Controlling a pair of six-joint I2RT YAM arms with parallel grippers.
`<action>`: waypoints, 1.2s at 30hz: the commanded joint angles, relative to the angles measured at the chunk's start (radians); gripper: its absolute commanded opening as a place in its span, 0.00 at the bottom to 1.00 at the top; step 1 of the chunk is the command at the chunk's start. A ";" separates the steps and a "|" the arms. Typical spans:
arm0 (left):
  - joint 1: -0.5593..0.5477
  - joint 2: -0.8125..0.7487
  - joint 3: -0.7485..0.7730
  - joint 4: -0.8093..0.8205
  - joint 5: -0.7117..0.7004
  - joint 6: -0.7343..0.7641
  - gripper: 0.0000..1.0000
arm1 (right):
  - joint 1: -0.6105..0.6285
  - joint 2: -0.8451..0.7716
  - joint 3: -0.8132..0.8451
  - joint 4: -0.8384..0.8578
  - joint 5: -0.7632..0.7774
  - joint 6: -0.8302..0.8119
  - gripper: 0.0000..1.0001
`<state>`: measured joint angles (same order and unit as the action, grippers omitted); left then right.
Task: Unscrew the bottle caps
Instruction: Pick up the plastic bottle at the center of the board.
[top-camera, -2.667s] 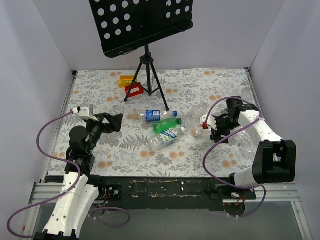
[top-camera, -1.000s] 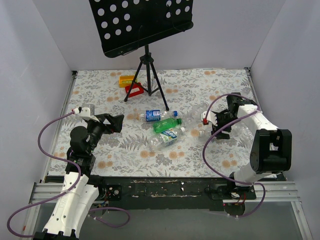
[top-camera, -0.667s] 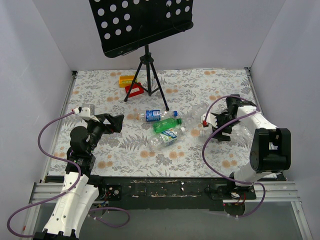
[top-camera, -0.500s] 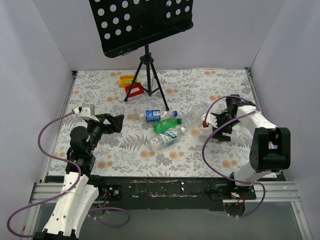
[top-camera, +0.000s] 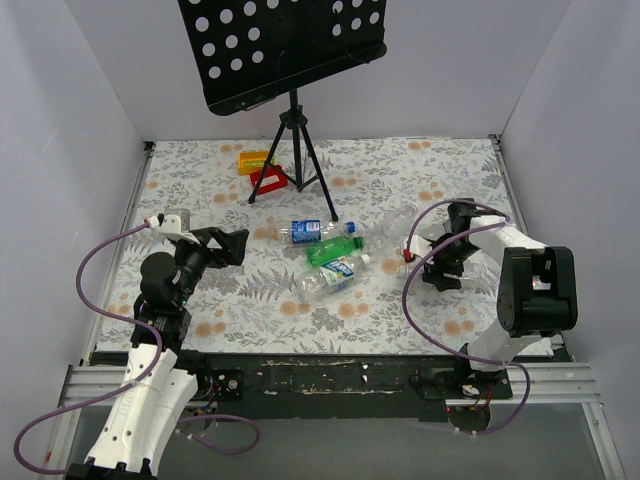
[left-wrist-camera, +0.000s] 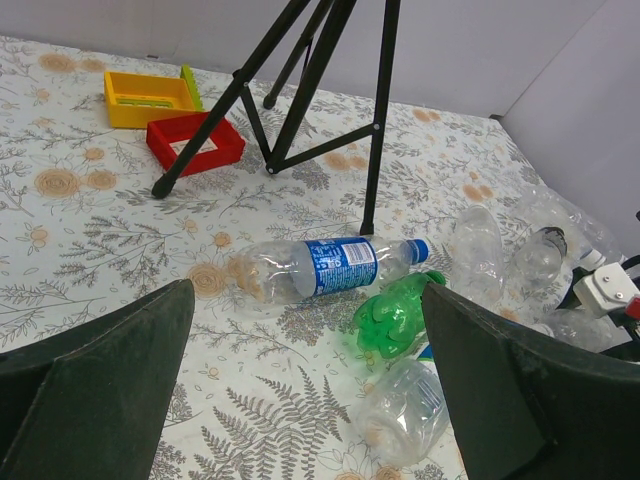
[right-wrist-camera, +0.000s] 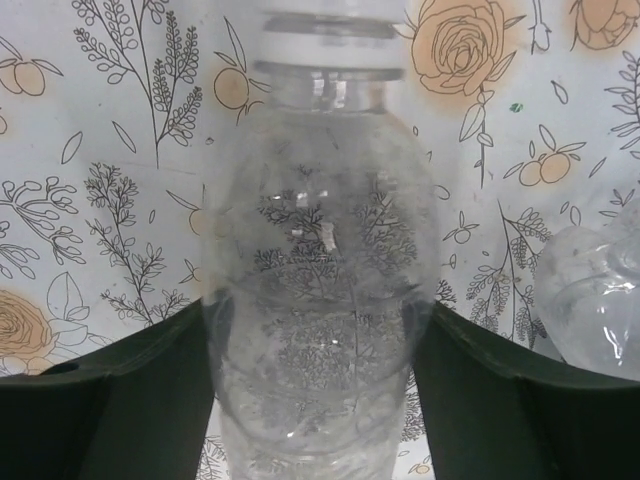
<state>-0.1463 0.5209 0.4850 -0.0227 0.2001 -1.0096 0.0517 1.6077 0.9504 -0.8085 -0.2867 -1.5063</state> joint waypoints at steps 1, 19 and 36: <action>-0.003 0.001 0.000 0.007 0.013 0.014 0.98 | -0.004 0.006 0.010 -0.007 -0.020 0.020 0.70; -0.013 0.059 0.020 0.049 0.272 -0.046 0.98 | -0.004 -0.143 0.087 -0.162 -0.268 0.191 0.19; -0.206 0.185 0.053 0.130 0.432 -0.564 0.98 | 0.011 -0.296 0.024 -0.101 -0.722 0.429 0.12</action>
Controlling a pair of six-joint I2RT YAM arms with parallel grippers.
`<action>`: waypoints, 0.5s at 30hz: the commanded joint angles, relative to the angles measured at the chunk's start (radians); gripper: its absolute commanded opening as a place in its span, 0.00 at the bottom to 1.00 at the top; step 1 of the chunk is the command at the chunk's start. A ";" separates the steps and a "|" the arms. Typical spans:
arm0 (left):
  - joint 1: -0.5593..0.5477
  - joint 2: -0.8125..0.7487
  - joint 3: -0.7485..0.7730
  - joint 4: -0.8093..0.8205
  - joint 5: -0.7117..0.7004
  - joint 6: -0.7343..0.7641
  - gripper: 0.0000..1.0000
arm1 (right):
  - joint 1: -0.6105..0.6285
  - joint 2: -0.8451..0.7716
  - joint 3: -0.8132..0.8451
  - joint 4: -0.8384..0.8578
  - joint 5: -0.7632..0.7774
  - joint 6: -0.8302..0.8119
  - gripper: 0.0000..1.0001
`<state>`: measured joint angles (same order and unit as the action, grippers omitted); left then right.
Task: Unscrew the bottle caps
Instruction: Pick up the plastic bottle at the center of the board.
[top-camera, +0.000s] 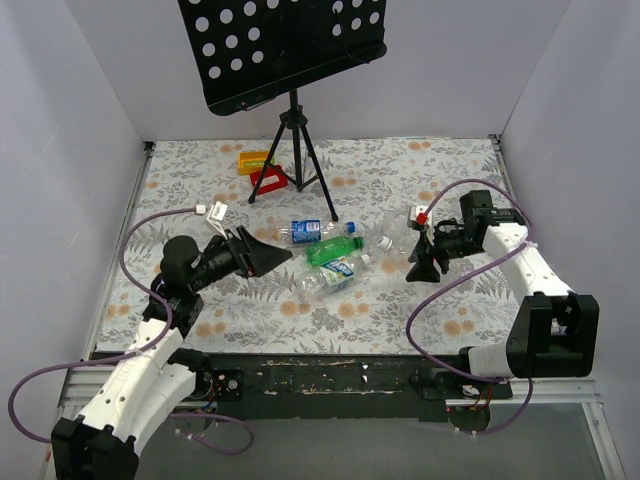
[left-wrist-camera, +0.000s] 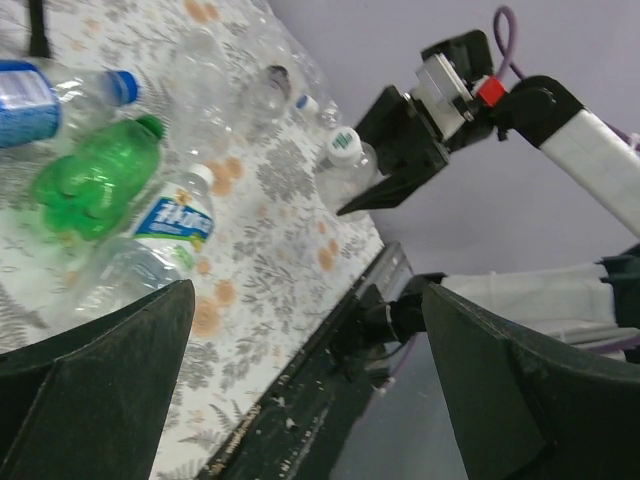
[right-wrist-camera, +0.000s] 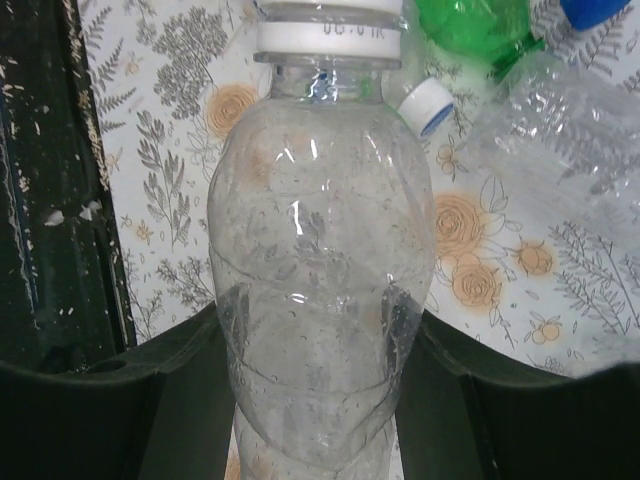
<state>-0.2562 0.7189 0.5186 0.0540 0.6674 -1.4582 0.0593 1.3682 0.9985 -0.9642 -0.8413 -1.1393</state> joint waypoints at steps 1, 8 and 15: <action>-0.126 -0.009 0.018 0.059 -0.055 -0.126 0.98 | 0.004 -0.069 -0.047 0.067 -0.194 0.067 0.12; -0.291 0.080 0.021 0.132 -0.176 -0.183 0.98 | 0.002 -0.115 -0.147 0.134 -0.216 0.067 0.13; -0.417 0.224 0.070 0.214 -0.244 -0.180 0.98 | 0.001 -0.100 -0.152 0.127 -0.228 0.046 0.12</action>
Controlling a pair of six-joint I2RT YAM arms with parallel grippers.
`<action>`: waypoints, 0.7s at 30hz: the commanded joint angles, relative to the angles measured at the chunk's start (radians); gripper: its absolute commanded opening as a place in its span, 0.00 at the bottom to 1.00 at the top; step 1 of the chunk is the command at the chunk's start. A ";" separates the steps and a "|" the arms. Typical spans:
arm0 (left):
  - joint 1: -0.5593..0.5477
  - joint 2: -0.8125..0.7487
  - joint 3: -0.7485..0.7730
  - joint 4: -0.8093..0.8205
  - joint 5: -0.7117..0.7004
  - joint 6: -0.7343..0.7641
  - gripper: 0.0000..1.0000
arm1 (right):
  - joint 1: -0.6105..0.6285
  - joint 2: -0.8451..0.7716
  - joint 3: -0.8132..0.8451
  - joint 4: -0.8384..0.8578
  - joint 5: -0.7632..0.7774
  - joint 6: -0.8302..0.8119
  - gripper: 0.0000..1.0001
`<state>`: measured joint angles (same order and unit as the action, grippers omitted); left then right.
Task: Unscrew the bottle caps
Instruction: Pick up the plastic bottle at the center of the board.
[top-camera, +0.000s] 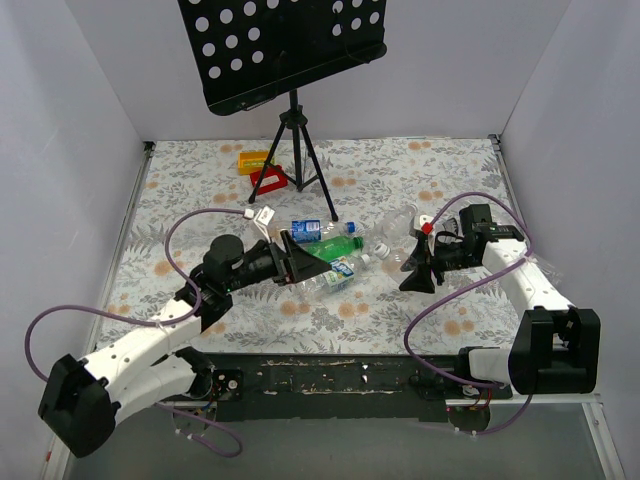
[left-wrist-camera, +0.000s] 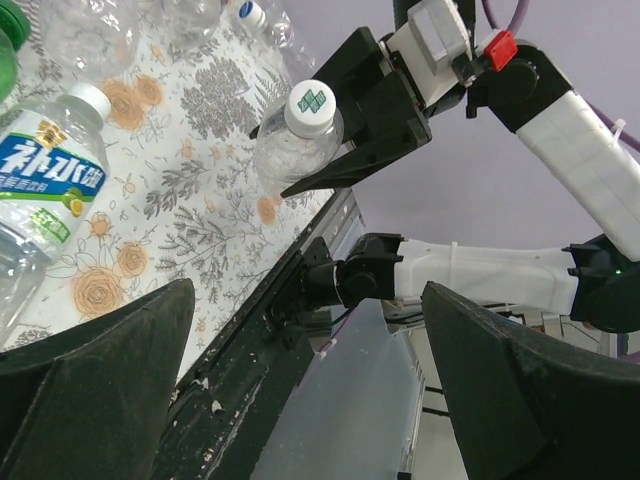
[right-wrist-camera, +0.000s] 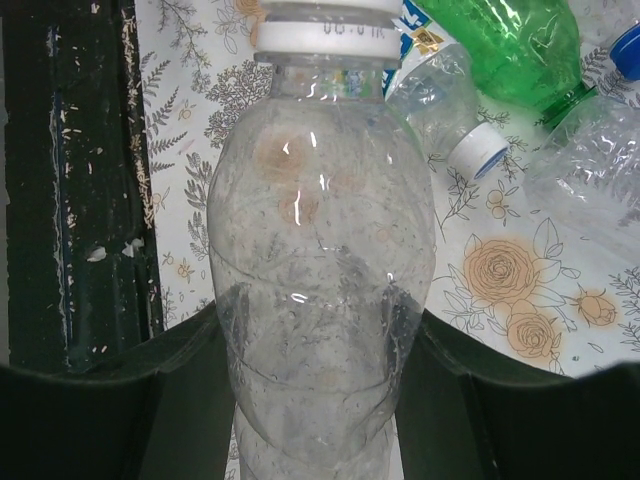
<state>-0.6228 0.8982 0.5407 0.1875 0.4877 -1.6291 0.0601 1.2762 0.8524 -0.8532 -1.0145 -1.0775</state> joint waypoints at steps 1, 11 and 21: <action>-0.061 0.063 0.053 0.095 -0.070 -0.012 0.98 | 0.000 -0.009 -0.007 0.017 -0.055 -0.016 0.12; -0.136 0.142 0.047 0.210 -0.078 -0.046 0.98 | -0.002 -0.011 -0.013 0.028 -0.061 -0.004 0.13; -0.153 0.162 -0.016 0.345 -0.101 -0.112 0.98 | -0.002 -0.006 -0.012 0.031 -0.072 0.002 0.13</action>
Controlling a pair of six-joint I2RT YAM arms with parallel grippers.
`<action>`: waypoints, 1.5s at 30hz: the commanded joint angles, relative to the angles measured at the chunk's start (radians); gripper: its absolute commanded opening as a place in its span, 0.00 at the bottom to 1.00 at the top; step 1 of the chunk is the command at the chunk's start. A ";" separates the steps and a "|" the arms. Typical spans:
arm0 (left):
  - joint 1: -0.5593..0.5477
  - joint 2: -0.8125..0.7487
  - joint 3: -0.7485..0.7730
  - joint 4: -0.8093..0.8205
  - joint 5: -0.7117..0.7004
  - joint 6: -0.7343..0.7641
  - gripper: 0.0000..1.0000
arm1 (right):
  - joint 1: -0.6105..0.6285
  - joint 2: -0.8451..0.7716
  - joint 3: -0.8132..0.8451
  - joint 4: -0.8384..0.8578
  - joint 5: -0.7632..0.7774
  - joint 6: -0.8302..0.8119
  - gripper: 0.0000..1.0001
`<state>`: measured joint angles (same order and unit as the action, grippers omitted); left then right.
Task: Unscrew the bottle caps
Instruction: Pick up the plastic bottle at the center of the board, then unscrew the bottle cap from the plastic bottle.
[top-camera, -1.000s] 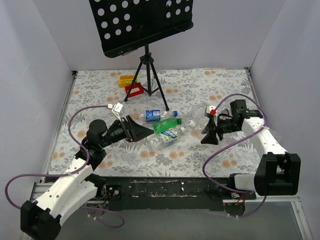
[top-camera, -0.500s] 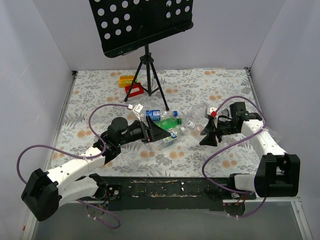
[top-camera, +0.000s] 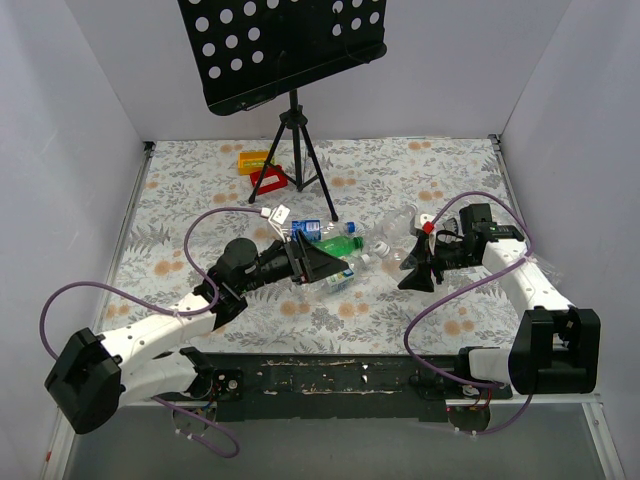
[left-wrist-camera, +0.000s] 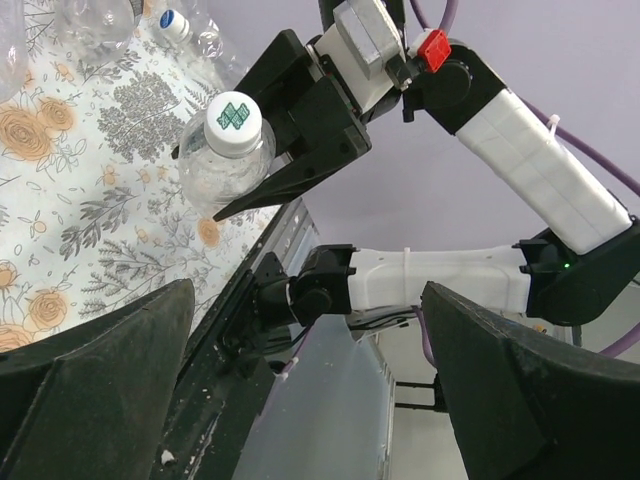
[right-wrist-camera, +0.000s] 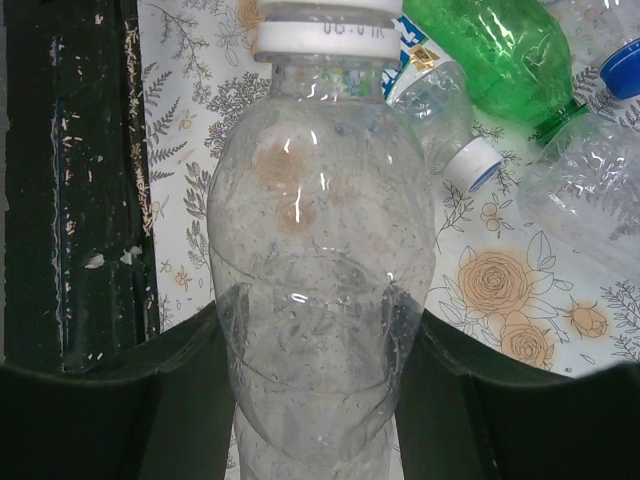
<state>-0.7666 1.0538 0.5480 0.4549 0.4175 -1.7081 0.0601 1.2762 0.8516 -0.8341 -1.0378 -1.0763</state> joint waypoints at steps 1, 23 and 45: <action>-0.011 0.006 -0.026 0.085 -0.037 -0.038 0.98 | -0.003 -0.006 -0.010 0.012 -0.048 0.001 0.13; -0.088 0.196 0.065 0.077 -0.187 -0.084 0.98 | 0.075 -0.025 -0.017 0.052 -0.012 0.032 0.12; -0.134 0.380 0.273 -0.100 -0.276 0.037 0.58 | 0.122 -0.034 -0.036 0.087 0.050 0.053 0.12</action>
<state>-0.8970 1.4662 0.7738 0.3935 0.1833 -1.7088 0.1757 1.2682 0.8204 -0.7616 -0.9752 -1.0241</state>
